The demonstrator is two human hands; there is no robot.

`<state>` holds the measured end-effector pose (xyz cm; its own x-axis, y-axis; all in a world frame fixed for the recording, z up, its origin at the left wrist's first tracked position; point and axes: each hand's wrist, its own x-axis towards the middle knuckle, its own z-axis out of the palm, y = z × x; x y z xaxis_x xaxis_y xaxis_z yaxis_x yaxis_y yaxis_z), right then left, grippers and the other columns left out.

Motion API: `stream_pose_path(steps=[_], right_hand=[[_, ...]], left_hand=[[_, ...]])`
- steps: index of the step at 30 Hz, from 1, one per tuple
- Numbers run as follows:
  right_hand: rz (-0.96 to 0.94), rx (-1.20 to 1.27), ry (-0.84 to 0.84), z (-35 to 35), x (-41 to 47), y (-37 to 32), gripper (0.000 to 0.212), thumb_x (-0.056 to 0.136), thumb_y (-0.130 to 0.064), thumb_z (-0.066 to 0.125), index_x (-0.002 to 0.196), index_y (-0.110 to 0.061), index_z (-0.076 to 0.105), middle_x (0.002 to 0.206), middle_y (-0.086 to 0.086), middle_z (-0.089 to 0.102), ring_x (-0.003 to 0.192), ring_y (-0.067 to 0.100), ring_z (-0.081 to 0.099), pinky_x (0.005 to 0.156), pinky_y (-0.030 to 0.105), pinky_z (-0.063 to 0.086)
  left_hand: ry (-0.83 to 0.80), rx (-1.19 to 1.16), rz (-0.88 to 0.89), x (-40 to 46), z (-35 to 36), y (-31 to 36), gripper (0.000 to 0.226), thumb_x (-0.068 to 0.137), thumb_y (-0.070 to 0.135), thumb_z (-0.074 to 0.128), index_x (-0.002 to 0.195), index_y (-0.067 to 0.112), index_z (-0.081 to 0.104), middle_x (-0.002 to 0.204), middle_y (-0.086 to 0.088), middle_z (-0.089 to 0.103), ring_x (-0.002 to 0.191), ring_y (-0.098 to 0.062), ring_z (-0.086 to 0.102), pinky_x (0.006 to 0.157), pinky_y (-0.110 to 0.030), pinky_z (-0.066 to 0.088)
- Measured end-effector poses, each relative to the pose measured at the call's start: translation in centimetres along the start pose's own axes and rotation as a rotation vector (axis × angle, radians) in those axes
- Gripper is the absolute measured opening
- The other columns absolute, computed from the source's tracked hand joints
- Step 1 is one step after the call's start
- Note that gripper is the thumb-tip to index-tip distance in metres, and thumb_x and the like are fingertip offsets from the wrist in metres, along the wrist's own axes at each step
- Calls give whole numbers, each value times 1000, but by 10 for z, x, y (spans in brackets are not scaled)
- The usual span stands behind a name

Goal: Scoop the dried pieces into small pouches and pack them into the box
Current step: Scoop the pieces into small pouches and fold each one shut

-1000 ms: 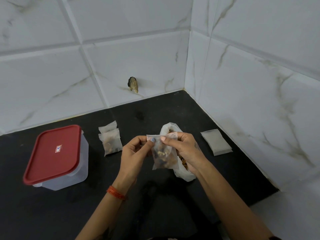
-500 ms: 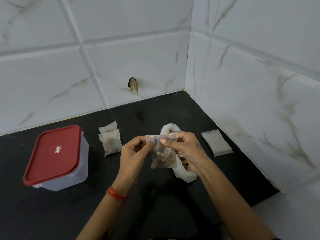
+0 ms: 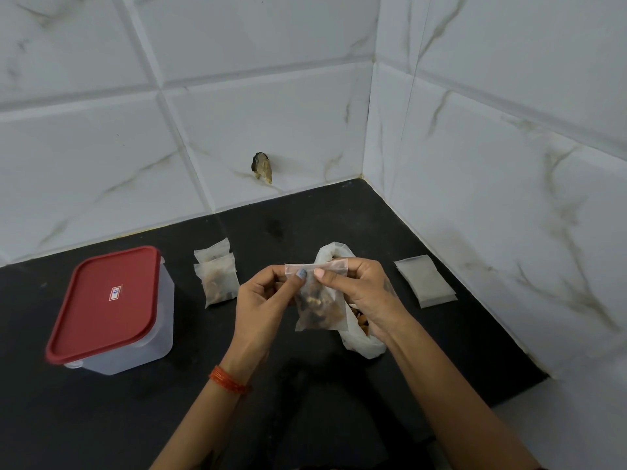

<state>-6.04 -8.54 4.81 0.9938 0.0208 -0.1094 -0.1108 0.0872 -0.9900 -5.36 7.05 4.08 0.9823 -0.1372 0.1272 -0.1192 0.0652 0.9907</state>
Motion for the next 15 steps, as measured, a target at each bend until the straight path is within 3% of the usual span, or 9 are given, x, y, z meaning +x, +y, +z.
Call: stream_pose_path(steps=[6, 15], right_hand=[[31, 39, 28, 2, 0, 0, 15, 84, -14, 68, 95, -5, 73, 91, 12, 73, 92, 23, 70, 92, 46, 53], [97, 75, 31, 3, 0, 0, 18, 84, -15, 68, 95, -3, 71, 88, 11, 74, 87, 22, 71, 83, 41, 57]], left_hand=[[16, -2, -6, 0, 2, 0, 9, 87, 8, 57, 88, 3, 66, 76, 0, 70, 72, -11, 67, 64, -19, 53], [68, -31, -36, -2, 6, -3, 10, 88, 6, 57, 83, 3, 65, 77, -3, 69, 74, -14, 67, 65, -20, 54]])
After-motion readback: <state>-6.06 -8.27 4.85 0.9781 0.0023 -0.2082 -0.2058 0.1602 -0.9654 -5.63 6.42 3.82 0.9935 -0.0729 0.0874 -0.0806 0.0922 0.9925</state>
